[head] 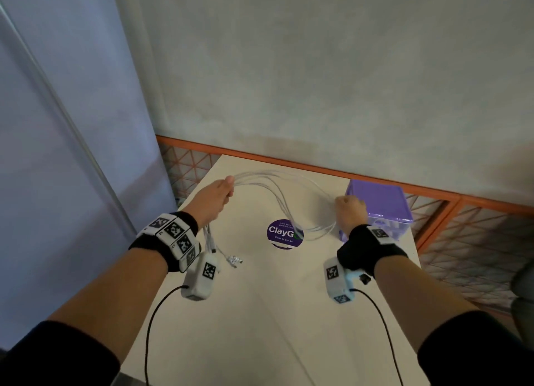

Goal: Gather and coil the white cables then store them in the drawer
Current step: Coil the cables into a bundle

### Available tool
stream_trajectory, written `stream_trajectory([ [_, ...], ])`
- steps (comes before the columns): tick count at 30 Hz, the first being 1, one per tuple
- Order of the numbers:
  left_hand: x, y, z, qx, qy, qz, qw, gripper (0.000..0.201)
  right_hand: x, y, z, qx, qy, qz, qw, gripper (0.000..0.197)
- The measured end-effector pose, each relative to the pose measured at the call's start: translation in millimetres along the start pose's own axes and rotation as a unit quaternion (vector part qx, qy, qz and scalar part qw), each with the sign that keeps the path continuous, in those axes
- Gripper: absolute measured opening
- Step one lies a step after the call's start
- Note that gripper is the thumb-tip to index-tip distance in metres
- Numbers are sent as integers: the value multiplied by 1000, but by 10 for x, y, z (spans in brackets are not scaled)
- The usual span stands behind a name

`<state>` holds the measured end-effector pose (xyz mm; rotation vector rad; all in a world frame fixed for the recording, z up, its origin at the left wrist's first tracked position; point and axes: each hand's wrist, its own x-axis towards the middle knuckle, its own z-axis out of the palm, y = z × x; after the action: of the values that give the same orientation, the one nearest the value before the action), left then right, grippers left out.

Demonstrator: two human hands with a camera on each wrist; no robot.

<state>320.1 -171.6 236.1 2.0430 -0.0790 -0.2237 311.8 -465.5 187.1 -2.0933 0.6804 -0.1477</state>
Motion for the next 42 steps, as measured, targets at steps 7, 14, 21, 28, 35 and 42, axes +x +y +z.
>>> stream_trajectory([
  [7,-41,270,274,154,-19,99,983,44,-667,-582,279,19,-196,-308,931,71],
  [14,-93,329,184,-14,-45,97,994,41,-631,-551,259,106,-176,-140,969,36],
  [21,-238,336,411,-119,-129,49,983,52,-684,-874,68,395,-146,-47,906,22],
  [28,-284,466,504,-103,-139,60,983,42,-664,-934,-115,542,-138,28,829,28],
  [35,-273,715,644,6,-185,75,980,55,-740,-902,-71,664,-167,73,725,38],
  [42,-320,781,642,51,-218,34,974,29,-796,-824,10,640,-190,83,740,40],
])
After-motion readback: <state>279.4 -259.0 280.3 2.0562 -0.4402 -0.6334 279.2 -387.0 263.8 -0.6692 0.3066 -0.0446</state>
